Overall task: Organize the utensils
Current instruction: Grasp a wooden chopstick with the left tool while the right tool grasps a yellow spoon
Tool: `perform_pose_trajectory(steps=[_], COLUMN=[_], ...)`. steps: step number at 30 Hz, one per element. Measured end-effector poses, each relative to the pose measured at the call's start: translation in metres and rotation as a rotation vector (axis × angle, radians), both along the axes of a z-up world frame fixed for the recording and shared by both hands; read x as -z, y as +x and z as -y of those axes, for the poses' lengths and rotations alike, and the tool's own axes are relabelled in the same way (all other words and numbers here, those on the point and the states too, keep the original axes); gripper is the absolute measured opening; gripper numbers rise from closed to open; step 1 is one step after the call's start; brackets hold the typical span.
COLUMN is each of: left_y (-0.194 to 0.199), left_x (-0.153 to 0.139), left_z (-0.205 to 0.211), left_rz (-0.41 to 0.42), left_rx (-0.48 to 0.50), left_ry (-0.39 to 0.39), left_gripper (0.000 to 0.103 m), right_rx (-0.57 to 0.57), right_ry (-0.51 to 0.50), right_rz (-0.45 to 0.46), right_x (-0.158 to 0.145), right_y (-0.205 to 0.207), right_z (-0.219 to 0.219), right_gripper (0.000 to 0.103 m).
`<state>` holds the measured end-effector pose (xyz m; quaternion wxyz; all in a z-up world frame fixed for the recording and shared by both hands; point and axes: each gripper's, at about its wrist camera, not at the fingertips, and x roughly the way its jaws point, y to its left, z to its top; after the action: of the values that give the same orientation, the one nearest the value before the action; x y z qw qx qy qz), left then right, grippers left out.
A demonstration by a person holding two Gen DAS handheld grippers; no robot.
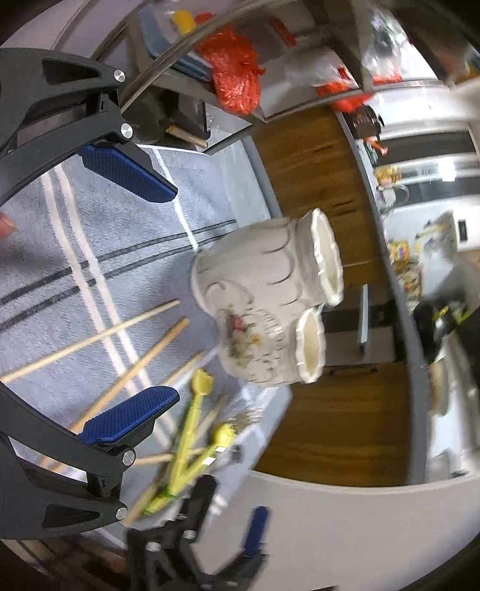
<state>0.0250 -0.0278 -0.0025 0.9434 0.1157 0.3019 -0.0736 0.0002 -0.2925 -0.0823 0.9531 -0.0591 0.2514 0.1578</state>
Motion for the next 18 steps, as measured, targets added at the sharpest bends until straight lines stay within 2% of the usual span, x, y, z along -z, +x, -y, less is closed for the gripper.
perform_pose_trajectory(steps=[2,5,6,7,8,10,11,12,13,15,18], left_y=[0.004,0.003,0.004,0.004,0.005,0.006,0.007,0.007,0.007,0.007,0.006], left_x=[0.011,0.018,0.019,0.020,0.021,0.024,0.026,0.028,0.029,0.032,0.038], left_z=[0.005,0.002,0.001,-0.001,-0.002,-0.002,-0.002,-0.002,-0.002,-0.002,-0.004], left_rz=[-0.065,-0.090,-0.100,-0.116,-0.129,-0.152,-0.162,-0.168,-0.174,-0.195,-0.228], left_rx=[0.000,0.006,0.016,0.023,0.026,0.045,0.053,0.060,0.063,0.073,0.095], left_ry=[0.074,0.076,0.068,0.057,0.050,0.036,0.029,0.019,0.012,-0.006,-0.034], left_gripper=[0.098,0.098,0.098,0.098,0.098,0.098,0.095,0.087,0.083,0.067,0.050], right_rx=[0.009,0.012,0.016,0.014,0.016,0.012,0.004,-0.006,-0.011,-0.016,-0.015], right_ry=[-0.016,-0.011,-0.014,-0.016,-0.025,-0.046,-0.044,-0.040,-0.040,-0.028,-0.008], right_rz=[-0.064,-0.108,-0.121,-0.127,-0.134,-0.166,-0.180,-0.199,-0.215,-0.233,-0.263], right_x=[0.005,0.009,0.009,0.010,0.011,0.016,0.017,0.020,0.021,0.022,0.024], right_y=[0.009,0.015,0.017,0.019,0.019,0.023,0.025,0.026,0.027,0.028,0.029], right_z=[0.001,0.005,0.005,0.004,0.002,-0.002,-0.003,-0.004,-0.004,-0.003,0.000], right_gripper=[0.098,0.095,0.090,0.077,0.070,0.051,0.047,0.040,0.035,0.031,0.026])
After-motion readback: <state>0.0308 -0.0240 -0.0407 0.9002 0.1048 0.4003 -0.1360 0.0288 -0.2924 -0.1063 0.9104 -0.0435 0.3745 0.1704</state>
